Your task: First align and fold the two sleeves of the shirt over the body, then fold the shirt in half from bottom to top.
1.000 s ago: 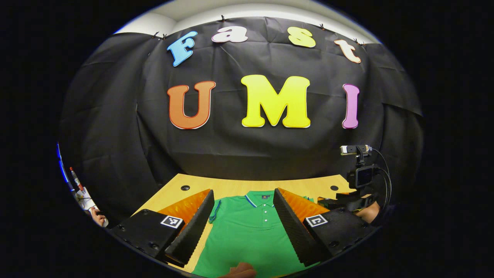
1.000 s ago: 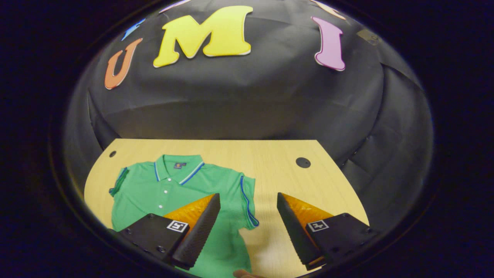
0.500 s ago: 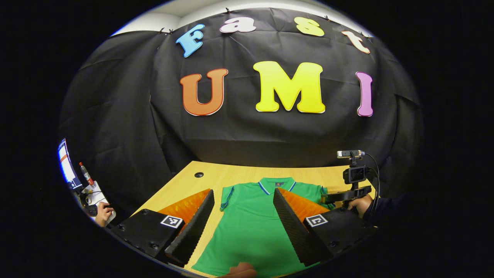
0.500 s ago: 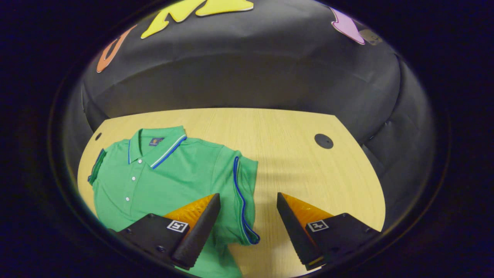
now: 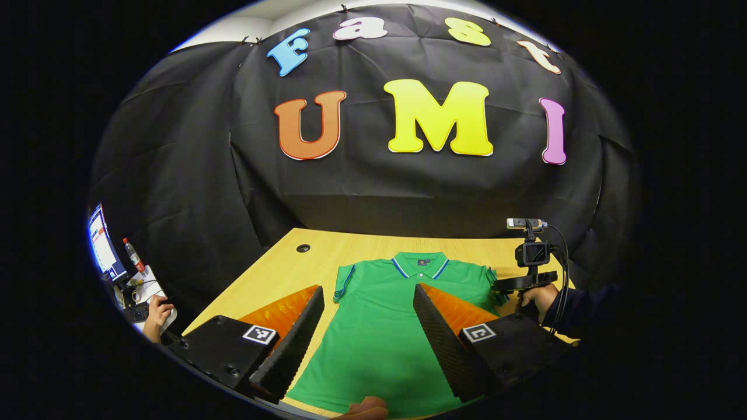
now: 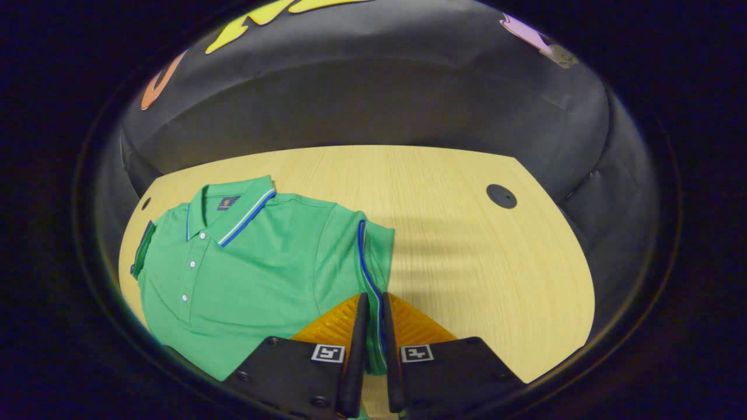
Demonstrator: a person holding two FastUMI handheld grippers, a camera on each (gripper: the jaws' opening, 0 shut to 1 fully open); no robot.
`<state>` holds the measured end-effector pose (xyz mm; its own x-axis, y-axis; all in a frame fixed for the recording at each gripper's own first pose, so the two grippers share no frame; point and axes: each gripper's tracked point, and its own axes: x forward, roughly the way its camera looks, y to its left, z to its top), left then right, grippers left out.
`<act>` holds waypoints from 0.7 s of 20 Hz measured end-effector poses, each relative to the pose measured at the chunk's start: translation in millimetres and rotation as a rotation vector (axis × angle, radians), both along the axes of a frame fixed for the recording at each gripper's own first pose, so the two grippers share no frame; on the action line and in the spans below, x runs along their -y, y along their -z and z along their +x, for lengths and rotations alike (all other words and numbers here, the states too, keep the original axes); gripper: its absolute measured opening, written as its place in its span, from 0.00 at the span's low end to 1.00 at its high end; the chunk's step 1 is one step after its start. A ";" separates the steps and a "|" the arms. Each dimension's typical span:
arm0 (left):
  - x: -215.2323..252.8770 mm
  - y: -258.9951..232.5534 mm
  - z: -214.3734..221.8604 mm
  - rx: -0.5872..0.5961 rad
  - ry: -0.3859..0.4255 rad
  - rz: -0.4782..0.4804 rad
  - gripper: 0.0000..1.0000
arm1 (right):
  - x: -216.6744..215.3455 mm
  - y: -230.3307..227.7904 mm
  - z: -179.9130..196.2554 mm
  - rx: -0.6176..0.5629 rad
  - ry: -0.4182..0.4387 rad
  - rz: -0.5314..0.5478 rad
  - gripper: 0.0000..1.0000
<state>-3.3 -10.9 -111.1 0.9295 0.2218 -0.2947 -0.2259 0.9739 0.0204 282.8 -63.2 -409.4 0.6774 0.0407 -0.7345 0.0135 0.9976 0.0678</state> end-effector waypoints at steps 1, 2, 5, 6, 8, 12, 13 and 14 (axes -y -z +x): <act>-1.5 1.7 -1.6 -0.008 -0.005 0.000 0.99 | 3.0 -7.4 -1.7 -0.004 0.007 -0.009 0.20; -2.4 3.6 -3.3 -0.014 -0.009 -0.003 0.99 | 1.3 -1.3 -2.5 -0.006 0.012 -0.005 0.08; -6.4 3.8 -6.8 -0.016 -0.020 -0.002 0.99 | 1.9 -2.2 -0.7 -0.001 0.017 -0.007 0.12; -7.9 2.9 -8.0 -0.014 -0.022 0.002 0.99 | 6.5 -5.5 -3.2 0.000 0.029 -0.016 0.08; -9.9 0.9 -10.9 -0.013 -0.025 0.007 1.00 | 5.0 -16.4 1.4 0.035 0.024 -0.008 0.05; -13.2 -3.8 -15.3 0.002 -0.030 0.001 0.99 | -4.9 -48.0 4.4 0.104 -0.021 -0.027 0.02; -14.6 -5.1 -16.8 0.007 -0.033 -0.002 0.99 | -9.3 -56.2 4.7 0.124 -0.036 -0.036 0.02; -15.5 -7.0 -18.3 0.013 -0.035 -0.004 1.00 | -17.5 -64.9 5.1 0.145 -0.059 -0.042 0.02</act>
